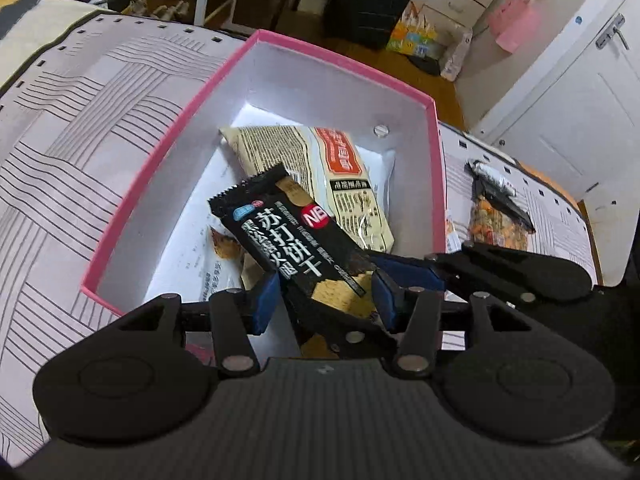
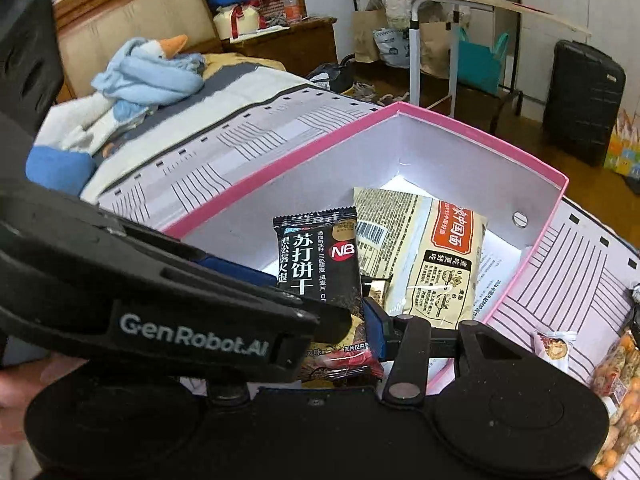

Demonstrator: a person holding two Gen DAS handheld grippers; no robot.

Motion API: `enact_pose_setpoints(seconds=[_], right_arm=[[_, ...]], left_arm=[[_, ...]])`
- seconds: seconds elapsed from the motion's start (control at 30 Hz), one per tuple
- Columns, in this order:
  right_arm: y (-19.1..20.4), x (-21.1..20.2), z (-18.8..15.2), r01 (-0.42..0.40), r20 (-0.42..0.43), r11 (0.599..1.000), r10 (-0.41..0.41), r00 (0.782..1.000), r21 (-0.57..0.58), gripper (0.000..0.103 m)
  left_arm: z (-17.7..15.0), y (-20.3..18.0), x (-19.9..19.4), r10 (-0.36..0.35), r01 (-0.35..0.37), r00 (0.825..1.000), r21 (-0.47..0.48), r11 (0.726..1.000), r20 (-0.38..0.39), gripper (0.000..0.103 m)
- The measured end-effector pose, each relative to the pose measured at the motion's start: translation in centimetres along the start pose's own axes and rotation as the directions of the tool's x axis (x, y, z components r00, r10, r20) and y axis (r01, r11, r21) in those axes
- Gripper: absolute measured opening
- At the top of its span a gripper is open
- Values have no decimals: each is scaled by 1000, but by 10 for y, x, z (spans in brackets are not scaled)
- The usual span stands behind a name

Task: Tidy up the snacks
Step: 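Carry the cracker pack with the left tool into the pink box and release, then move the left tool to a clear peanut bag and grasp it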

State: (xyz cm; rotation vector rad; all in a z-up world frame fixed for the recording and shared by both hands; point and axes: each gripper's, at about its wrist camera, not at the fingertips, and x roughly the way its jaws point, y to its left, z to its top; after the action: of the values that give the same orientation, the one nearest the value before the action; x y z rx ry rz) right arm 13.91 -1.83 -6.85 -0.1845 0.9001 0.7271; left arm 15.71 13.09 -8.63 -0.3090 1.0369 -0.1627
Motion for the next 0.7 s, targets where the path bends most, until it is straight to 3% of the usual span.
enact_pose_setpoints(seconds=[0.2,0.37,0.7], right_arm=[[4,-11,-6,13,18,999,-12,1000,-42,64],[5,-44,-15,45,46,998,-43,998,-41,64],[-14,-123,-37,124,96,991,-127,987,45,64]], left_arm=[[-8,-9,6,27,-28,999,38,999,17,49],[-14,-21,-9,73,-80,995,90,993,73,51],[-29,-47,-56,7,-23,996,165,986,94,56]])
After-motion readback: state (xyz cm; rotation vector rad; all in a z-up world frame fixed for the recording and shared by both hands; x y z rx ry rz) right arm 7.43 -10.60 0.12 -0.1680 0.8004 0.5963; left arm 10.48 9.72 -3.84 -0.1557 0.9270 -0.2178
